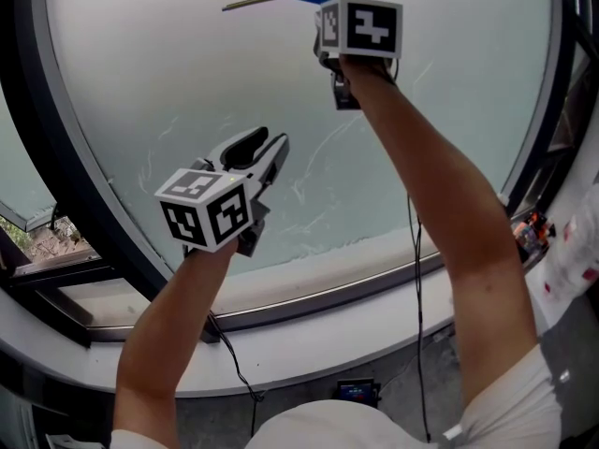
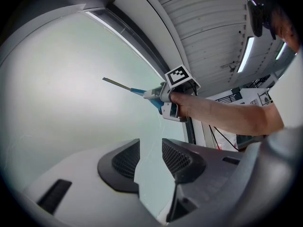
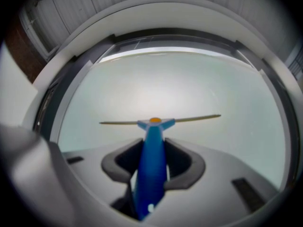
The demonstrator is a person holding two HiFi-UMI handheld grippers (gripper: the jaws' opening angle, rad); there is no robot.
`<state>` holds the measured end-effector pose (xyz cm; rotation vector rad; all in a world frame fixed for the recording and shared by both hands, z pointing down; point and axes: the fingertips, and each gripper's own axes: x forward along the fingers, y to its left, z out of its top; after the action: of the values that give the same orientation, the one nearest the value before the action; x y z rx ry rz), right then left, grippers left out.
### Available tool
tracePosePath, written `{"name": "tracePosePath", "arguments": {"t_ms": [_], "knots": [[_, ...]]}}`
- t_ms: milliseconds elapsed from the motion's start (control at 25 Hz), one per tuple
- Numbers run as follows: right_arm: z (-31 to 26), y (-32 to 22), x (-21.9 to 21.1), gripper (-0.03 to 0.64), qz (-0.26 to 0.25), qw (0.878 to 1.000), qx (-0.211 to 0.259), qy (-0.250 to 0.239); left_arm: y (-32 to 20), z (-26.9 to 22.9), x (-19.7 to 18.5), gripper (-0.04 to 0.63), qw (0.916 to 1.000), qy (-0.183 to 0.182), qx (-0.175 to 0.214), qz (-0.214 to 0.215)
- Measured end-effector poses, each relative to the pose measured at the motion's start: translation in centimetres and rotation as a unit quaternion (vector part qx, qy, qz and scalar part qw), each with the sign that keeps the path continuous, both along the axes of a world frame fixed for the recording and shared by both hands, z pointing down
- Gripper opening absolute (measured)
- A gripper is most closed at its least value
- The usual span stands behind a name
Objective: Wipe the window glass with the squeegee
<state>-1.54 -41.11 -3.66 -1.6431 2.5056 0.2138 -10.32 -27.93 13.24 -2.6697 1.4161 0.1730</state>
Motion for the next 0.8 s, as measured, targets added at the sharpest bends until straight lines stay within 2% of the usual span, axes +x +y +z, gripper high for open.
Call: {"name": "tracePosePath", "arguments": {"t_ms": [800], "knots": [[5.2, 0.1, 0.0, 0.152, 0.002, 1.000, -0.018, 0.010, -0.6, 3.7, 0.1, 0.167, 0.9995, 0.010, -0.029, 0.000]]}}
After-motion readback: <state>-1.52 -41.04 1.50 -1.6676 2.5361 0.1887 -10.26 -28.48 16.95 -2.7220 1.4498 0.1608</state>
